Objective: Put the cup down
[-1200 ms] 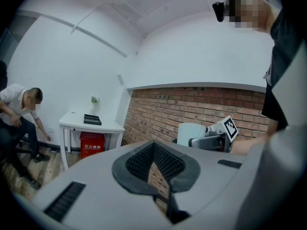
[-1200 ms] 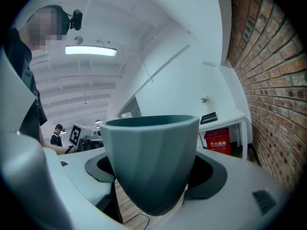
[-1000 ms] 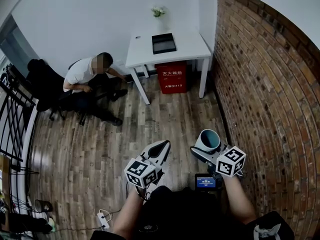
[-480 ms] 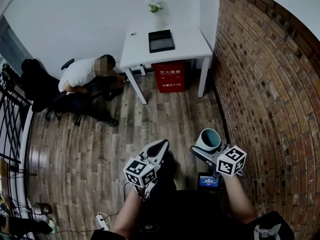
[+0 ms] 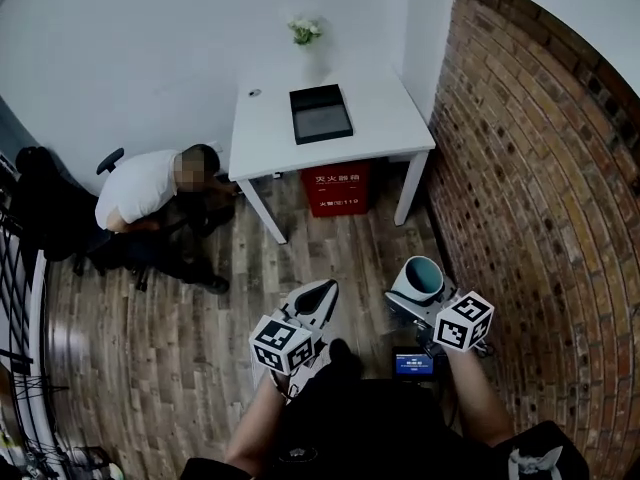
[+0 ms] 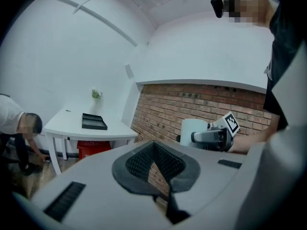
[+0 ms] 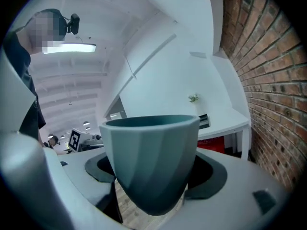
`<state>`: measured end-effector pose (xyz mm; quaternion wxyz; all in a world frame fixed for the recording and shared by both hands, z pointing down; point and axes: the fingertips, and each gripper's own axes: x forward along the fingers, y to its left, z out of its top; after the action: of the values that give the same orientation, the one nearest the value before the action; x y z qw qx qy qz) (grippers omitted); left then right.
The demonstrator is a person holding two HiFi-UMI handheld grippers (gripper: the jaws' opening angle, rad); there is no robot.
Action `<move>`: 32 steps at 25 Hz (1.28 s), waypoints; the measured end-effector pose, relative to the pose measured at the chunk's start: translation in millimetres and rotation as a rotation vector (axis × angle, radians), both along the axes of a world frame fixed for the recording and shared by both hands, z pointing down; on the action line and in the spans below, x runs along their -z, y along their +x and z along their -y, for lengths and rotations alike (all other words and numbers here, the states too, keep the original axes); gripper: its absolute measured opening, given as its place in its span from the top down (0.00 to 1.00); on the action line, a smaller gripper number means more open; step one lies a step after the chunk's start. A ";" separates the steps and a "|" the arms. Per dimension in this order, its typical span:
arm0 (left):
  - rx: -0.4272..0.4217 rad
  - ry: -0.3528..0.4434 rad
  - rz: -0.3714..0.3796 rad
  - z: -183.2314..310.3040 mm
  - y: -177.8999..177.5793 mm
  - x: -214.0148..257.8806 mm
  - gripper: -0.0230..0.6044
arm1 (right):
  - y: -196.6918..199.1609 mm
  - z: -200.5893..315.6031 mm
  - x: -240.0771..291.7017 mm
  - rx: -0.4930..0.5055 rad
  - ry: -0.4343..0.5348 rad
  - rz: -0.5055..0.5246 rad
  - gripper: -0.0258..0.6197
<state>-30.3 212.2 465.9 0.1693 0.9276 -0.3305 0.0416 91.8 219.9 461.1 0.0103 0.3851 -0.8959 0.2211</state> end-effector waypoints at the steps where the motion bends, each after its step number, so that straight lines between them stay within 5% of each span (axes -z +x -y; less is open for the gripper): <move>1: -0.001 0.002 0.003 18.7 -7.7 1.2 0.95 | -7.4 18.2 3.2 -0.003 0.003 0.001 0.34; 17: 0.061 -0.035 -0.020 165.5 -64.7 -16.3 0.95 | -58.3 172.8 -6.0 0.034 -0.031 -0.027 0.34; 32: 0.158 -0.040 0.040 324.8 -53.7 -26.6 0.95 | -46.9 355.0 -24.8 0.100 -0.030 0.037 0.34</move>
<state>-84.0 -112.6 492.5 0.1839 0.8940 -0.4051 0.0534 45.0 -135.1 485.9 0.0105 0.3357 -0.9106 0.2409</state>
